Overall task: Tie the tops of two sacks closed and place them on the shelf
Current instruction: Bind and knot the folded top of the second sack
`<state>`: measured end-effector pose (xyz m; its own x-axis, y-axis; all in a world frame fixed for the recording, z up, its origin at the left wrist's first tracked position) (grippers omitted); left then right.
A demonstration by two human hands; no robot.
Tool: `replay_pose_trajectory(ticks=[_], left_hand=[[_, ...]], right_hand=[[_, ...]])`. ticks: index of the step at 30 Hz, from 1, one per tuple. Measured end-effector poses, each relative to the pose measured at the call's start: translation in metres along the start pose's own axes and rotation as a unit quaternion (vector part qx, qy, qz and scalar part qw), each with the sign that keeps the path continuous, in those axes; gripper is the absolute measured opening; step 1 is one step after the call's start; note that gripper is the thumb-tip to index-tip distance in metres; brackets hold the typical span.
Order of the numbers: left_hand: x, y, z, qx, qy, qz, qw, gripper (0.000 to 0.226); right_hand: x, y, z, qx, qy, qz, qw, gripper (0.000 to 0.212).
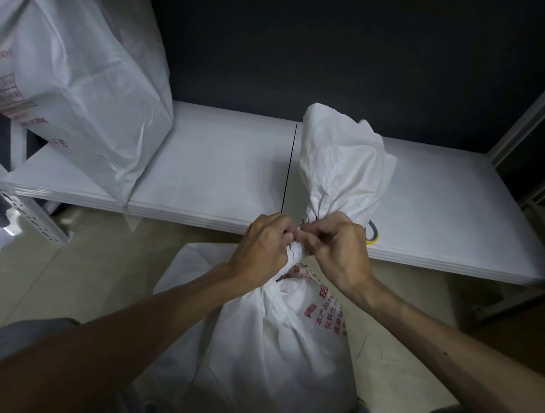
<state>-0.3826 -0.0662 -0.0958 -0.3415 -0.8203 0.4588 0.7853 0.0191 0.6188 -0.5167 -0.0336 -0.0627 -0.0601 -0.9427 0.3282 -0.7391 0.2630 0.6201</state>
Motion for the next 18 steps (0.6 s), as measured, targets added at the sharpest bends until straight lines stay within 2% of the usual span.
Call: replay_pose_trajectory(ticks=[3, 5, 8, 12, 18], left_hand=[[0.0, -0.001, 0.001, 0.003, 0.001, 0.001, 1.0, 0.005], [-0.001, -0.001, 0.001, 0.004, -0.003, 0.003, 1.0, 0.005], [-0.002, -0.002, 0.0, -0.002, -0.007, 0.003, 1.0, 0.004], [-0.004, -0.005, -0.004, -0.012, 0.002, -0.003, 1.0, 0.003], [-0.004, -0.004, -0.008, -0.061, 0.027, 0.007, 0.998, 0.002]], right_hand=[[0.0, -0.001, 0.001, -0.022, 0.011, 0.001, 1.0, 0.005], [0.0, -0.003, -0.001, -0.072, 0.055, -0.012, 0.996, 0.01], [0.0, -0.011, -0.003, -0.156, 0.137, -0.051, 0.977, 0.017], [0.0, -0.018, -0.001, -0.249, 0.213, -0.047, 0.944, 0.031], [0.0, -0.021, 0.0, -0.33, 0.297, -0.044, 0.895, 0.007]])
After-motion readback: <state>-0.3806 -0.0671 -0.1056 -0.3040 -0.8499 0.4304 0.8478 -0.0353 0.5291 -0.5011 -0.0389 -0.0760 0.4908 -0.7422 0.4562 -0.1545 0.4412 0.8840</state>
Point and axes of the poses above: each hand's wrist, its own x-axis towards the middle knuckle, its own y-axis out of the back of the hand, z = x × y, the point moved 5 cm from there along x, towards the middle knuckle, and after that the axes turned 3 degrees about -x, right-handed, at the moved point
